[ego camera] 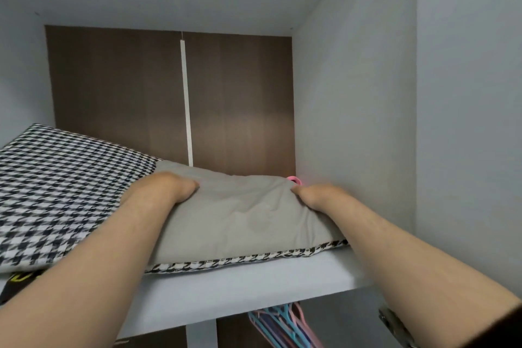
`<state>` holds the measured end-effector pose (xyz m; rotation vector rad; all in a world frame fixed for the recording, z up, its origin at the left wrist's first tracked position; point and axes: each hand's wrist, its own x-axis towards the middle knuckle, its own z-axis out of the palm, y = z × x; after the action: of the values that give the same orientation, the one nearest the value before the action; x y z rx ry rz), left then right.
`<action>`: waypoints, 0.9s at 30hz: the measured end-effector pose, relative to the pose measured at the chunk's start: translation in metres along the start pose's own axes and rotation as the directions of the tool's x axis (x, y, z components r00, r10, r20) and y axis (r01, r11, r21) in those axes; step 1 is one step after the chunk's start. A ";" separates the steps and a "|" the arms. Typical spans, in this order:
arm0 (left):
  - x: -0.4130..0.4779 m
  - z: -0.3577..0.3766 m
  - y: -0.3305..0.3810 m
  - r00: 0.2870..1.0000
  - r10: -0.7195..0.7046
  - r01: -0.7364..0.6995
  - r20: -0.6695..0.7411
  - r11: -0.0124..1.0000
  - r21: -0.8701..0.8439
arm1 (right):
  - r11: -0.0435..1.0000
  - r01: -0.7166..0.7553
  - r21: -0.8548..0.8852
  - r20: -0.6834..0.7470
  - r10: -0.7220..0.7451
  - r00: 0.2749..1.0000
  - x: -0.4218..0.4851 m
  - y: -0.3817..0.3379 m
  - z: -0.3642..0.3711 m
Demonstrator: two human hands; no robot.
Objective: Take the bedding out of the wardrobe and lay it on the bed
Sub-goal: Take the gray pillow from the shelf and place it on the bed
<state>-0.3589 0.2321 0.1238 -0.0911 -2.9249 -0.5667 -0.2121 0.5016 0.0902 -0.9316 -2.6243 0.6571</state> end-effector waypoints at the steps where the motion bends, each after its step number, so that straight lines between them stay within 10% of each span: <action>1: -0.001 -0.002 0.000 1.000 -0.010 0.010 -0.008 1.000 -0.009 | 0.999 0.034 -0.017 0.011 -0.033 0.999 0.013 -0.003 0.003; 12: -0.024 0.017 -0.010 0.961 -0.027 -0.020 -0.275 0.986 -0.167 | 0.995 0.073 0.063 -0.205 -0.058 0.977 0.008 -0.008 0.027; 27: -0.069 -0.019 -0.047 0.795 0.095 -0.389 -0.599 0.837 -0.384 | 0.938 0.267 0.220 -0.658 -0.059 0.751 -0.096 -0.014 -0.011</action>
<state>-0.2921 0.1794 0.1122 -0.3137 -2.0926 -1.0701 -0.1429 0.4337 0.0966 -0.6602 -1.8909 0.5435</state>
